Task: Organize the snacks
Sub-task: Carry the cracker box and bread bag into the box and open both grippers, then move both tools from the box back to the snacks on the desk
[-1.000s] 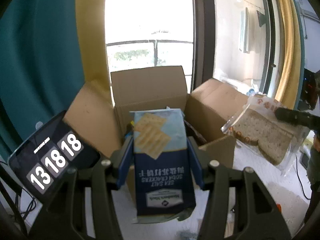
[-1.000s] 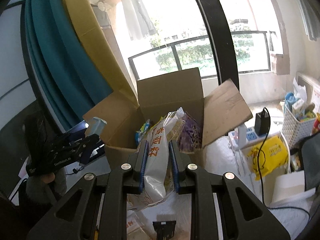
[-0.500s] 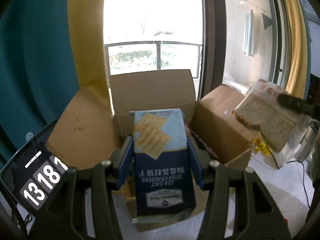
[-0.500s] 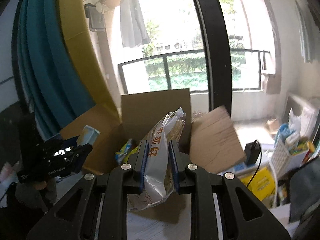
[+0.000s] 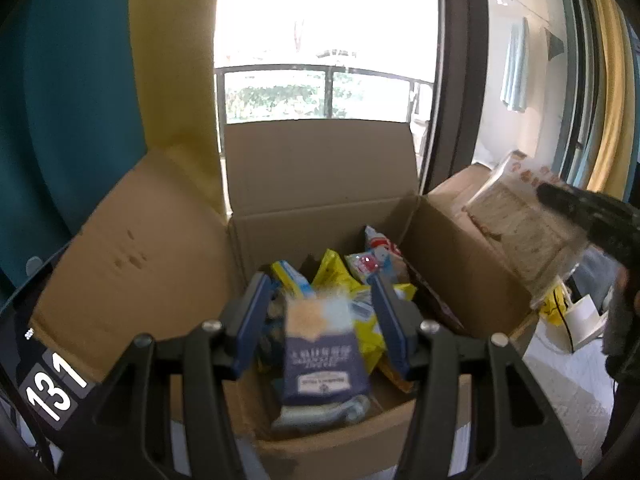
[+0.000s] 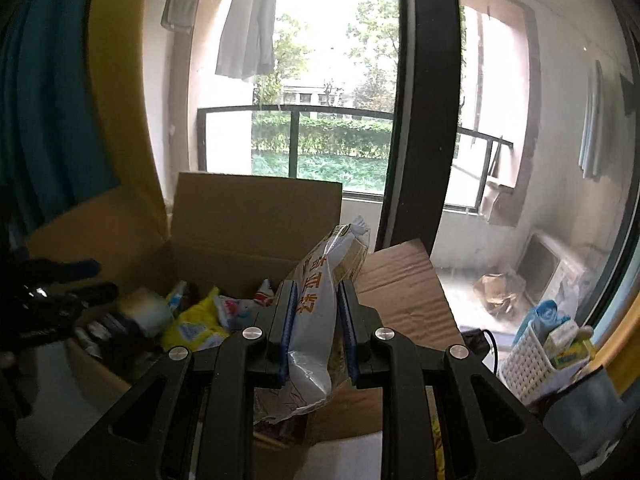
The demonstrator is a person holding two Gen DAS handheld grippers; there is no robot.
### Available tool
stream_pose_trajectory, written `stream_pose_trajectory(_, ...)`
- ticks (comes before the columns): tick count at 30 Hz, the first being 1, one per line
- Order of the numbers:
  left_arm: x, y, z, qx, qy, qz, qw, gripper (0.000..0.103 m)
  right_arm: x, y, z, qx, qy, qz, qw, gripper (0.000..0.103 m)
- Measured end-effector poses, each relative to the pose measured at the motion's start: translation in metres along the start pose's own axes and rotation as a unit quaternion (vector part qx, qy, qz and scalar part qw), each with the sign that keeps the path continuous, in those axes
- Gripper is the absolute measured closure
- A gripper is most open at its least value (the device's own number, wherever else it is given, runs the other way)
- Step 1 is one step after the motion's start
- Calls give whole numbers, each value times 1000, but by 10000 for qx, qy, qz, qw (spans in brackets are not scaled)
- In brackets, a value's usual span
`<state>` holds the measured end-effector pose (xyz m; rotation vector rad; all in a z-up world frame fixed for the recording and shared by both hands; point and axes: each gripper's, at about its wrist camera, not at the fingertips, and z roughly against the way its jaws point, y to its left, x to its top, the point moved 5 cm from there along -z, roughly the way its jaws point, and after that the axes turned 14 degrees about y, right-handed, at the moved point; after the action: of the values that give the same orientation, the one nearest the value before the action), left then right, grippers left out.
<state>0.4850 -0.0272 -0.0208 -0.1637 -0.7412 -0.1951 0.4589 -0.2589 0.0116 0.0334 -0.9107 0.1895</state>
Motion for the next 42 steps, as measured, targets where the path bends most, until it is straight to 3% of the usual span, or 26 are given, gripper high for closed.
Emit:
stream_pose_trajectory(10,4,3,2,-173,-34,82,9998,39,20,10,-45,-523,104,316,9981,79)
stream_pose_trajectory(12,4,3,5,-181,-67,114,9997,38,18,12,-47,-599,125,355,9975,69)
stream_pose_trajectory(21,5,0,15,-271,-154,177,9994,30,4,19,-27,-405,227,381,9982,66)
stream_pose_trajectory(42,-18,-31,93,-352,-554,60,9978,29,-29,38,71,239,150,161,9995,65)
